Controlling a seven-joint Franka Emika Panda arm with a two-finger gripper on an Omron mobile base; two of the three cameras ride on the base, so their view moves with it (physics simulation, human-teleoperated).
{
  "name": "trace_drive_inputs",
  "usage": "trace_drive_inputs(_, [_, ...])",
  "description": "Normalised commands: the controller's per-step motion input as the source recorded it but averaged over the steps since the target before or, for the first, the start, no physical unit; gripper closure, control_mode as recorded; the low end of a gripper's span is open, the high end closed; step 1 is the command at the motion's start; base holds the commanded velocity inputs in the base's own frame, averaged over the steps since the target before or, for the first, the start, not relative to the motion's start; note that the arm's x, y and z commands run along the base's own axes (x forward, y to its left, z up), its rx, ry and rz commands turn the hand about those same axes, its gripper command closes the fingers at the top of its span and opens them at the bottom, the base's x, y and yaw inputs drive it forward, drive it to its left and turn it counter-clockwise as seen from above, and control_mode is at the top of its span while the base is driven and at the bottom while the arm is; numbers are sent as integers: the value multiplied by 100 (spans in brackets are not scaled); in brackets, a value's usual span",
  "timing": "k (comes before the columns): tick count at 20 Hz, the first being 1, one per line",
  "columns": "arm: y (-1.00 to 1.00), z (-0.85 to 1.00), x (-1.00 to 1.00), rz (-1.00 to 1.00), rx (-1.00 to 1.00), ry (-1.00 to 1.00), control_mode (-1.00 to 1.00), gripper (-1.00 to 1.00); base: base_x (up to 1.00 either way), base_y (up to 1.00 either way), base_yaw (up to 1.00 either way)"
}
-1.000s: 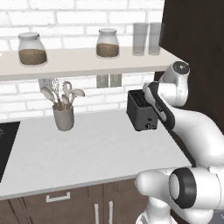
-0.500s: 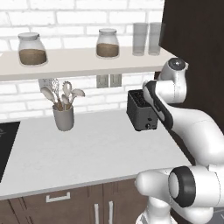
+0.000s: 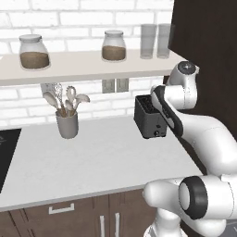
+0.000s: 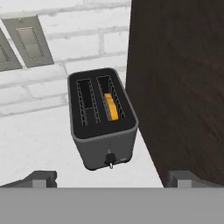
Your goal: Start the toaster. Once the lever pops up, take the bread to the plate on the dining counter.
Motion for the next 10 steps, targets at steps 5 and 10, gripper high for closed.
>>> trace_drive_inputs(5, [0,0,0,0,0,0,-100,-100,0,0,0])
trace_drive_inputs(10, [0,0,0,0,0,0,-100,-100,0,0,0])
